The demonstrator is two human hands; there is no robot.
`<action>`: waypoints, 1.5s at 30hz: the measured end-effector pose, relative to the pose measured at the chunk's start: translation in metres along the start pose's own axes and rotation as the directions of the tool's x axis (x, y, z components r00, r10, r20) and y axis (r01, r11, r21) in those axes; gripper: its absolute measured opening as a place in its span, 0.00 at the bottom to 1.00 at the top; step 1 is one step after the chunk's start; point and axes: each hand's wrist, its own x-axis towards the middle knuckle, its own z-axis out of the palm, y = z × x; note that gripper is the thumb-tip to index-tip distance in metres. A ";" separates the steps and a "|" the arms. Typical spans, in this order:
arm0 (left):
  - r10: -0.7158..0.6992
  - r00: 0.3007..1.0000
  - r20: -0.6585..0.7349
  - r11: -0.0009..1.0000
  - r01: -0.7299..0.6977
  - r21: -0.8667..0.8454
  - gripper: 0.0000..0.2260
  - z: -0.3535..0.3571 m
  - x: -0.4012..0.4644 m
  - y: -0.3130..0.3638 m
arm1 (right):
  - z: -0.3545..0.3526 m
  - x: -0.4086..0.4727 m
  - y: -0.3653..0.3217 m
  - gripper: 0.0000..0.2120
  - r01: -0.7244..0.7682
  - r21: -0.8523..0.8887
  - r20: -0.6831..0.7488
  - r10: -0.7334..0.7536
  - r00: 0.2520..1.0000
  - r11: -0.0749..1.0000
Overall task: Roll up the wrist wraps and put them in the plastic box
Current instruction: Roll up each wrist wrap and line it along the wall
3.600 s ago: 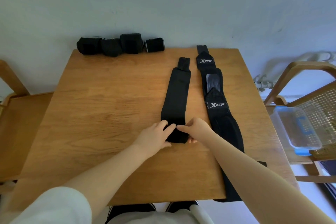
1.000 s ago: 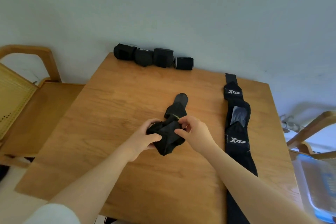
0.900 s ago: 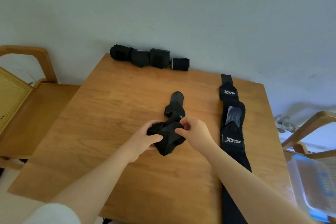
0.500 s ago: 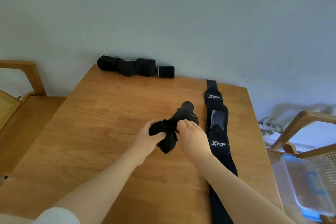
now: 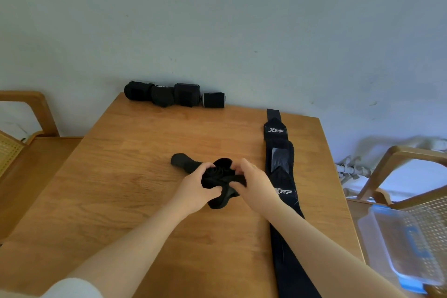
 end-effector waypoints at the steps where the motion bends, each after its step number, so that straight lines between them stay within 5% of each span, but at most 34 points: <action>1: 0.017 1.000 -0.005 0.999 -0.017 0.029 0.23 0.000 0.000 0.001 | 0.001 -0.001 -0.002 0.17 0.064 -0.049 0.022 -0.063 0.998 0.997; 10: -0.050 0.999 0.000 0.990 0.050 -0.131 0.17 -0.012 -0.010 -0.006 | 0.011 0.002 -0.017 0.21 0.264 -0.334 0.133 -0.232 0.964 0.905; 19: -0.060 0.991 -0.118 0.998 0.063 0.026 0.20 -0.032 -0.005 -0.006 | 0.029 0.023 -0.046 0.11 0.093 -0.448 0.119 -0.044 0.992 0.889; 25: -0.041 0.998 -0.050 0.987 0.048 0.152 0.20 -0.051 -0.004 -0.020 | 0.044 0.024 -0.061 0.08 0.009 -0.473 0.136 0.063 0.989 0.881; 29: -0.283 0.959 -0.025 0.931 0.268 -0.247 0.15 -0.052 -0.002 -0.024 | 0.059 0.024 -0.074 0.11 -0.029 -0.498 0.061 0.068 0.996 0.867; 31: -0.338 0.941 0.005 0.894 0.323 -0.311 0.15 -0.052 -0.003 -0.030 | 0.067 0.026 -0.071 0.12 0.039 -0.511 0.117 0.025 0.993 0.859; 36: -0.264 0.964 0.022 0.959 0.260 0.118 0.16 -0.067 -0.005 -0.059 | 0.092 0.026 -0.054 0.19 0.040 -0.380 0.348 0.103 0.932 0.924; 45: -0.397 0.904 0.158 0.899 0.417 -0.129 0.22 -0.085 -0.019 -0.085 | 0.115 0.040 -0.051 0.20 -0.179 -0.113 0.458 0.211 0.864 0.977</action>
